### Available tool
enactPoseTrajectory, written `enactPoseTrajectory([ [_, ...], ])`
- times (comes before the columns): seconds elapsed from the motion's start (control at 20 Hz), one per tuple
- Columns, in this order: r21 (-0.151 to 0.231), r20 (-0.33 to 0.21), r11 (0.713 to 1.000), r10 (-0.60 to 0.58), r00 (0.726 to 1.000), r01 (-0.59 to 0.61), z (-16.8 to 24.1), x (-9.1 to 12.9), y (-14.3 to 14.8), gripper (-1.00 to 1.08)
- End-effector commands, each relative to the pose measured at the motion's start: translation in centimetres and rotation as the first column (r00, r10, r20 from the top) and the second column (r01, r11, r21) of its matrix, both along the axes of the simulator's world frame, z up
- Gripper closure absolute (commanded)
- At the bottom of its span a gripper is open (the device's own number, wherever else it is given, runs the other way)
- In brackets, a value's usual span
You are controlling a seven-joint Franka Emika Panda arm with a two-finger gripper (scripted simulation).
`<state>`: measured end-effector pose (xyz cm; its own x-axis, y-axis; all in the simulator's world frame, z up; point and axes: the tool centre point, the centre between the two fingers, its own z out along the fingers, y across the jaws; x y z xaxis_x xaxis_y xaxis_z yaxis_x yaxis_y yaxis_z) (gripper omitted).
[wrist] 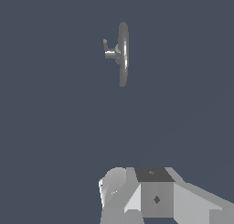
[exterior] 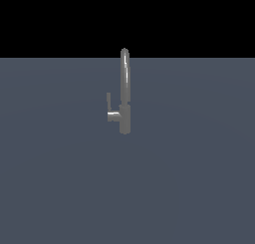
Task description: Turn on the faucet by rotating a designated handle.
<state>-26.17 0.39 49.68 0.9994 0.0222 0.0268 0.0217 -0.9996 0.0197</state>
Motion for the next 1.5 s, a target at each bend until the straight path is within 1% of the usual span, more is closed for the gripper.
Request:
enactPoseTrajectory([
  [0.0,0.000,0.000,1.000,0.000,1.000,0.000,0.0,0.0,0.0,1.08],
  [0.15,-0.009,-0.003,1.000,0.001,1.000,-0.001,0.0,0.1,0.0,1.08],
  [0.4,-0.044,-0.018,0.999,0.006,1.000,-0.007,-0.2,0.5,-0.2,1.08],
  [0.6,-0.044,-0.018,0.999,0.006,1.000,-0.006,-0.2,0.5,-0.2,1.08],
  [0.8,-0.046,-0.002,0.999,-0.011,1.000,0.011,0.3,0.5,-0.1,1.08],
  [1.0,-0.047,0.035,0.998,-0.049,0.998,0.051,1.3,0.5,0.4,1.08],
  [1.2,-0.048,0.090,0.993,-0.106,0.990,0.111,2.9,0.5,1.2,1.08],
  [1.35,-0.047,0.143,0.985,-0.160,0.977,0.168,4.4,0.4,2.1,1.08],
  [1.45,-0.044,0.184,0.976,-0.201,0.962,0.212,5.5,0.4,2.9,1.08],
])
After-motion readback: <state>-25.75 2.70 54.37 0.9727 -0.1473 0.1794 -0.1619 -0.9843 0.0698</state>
